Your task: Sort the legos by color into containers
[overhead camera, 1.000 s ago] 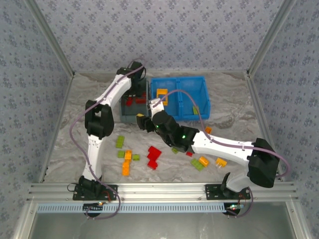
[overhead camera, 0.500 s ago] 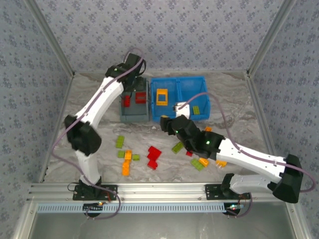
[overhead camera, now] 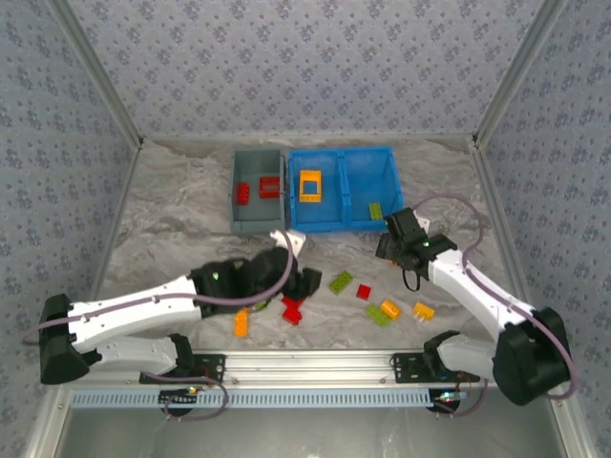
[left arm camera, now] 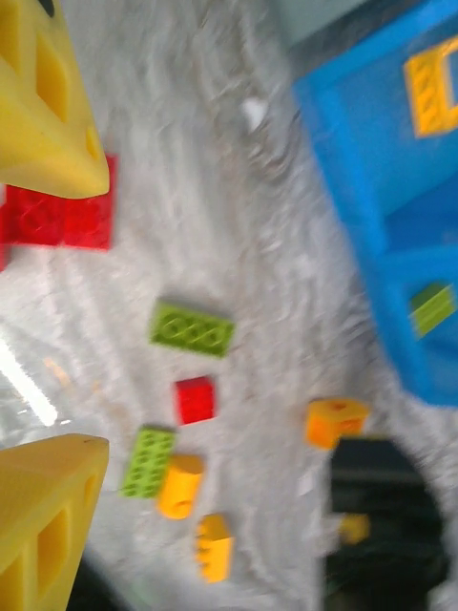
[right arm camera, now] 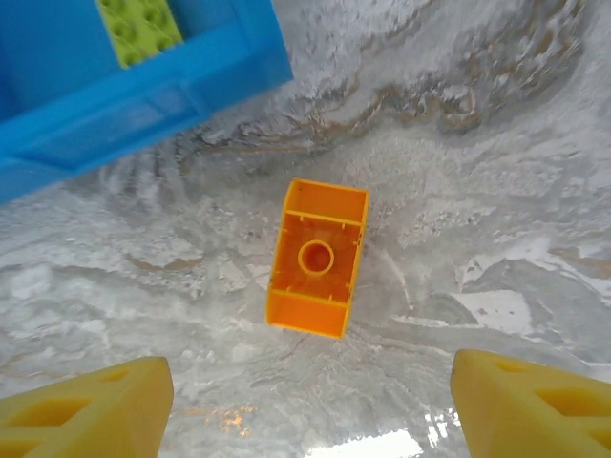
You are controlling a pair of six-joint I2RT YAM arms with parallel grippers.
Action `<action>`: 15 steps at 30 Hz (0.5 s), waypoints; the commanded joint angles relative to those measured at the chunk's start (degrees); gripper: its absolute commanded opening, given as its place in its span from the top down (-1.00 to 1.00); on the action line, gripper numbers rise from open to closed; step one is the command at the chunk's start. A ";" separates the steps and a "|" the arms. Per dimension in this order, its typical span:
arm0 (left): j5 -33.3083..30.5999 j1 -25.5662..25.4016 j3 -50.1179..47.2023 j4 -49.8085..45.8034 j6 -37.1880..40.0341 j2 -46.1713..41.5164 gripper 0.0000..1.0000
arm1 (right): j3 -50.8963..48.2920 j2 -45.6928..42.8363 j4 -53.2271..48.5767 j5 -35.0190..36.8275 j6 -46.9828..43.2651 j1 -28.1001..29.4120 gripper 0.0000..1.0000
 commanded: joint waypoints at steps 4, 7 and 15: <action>-11.42 -7.31 -3.94 7.86 -6.33 -1.99 -0.36 | 0.14 9.21 7.32 -10.11 -5.38 -7.94 -0.37; -11.89 -7.37 -3.84 7.53 -6.80 -1.84 -0.37 | 0.62 12.54 8.43 -10.92 -5.46 -8.98 -0.24; -12.40 -7.39 -2.17 6.32 -5.47 -1.21 -0.37 | 0.40 15.78 11.11 -10.70 -5.36 -9.43 0.15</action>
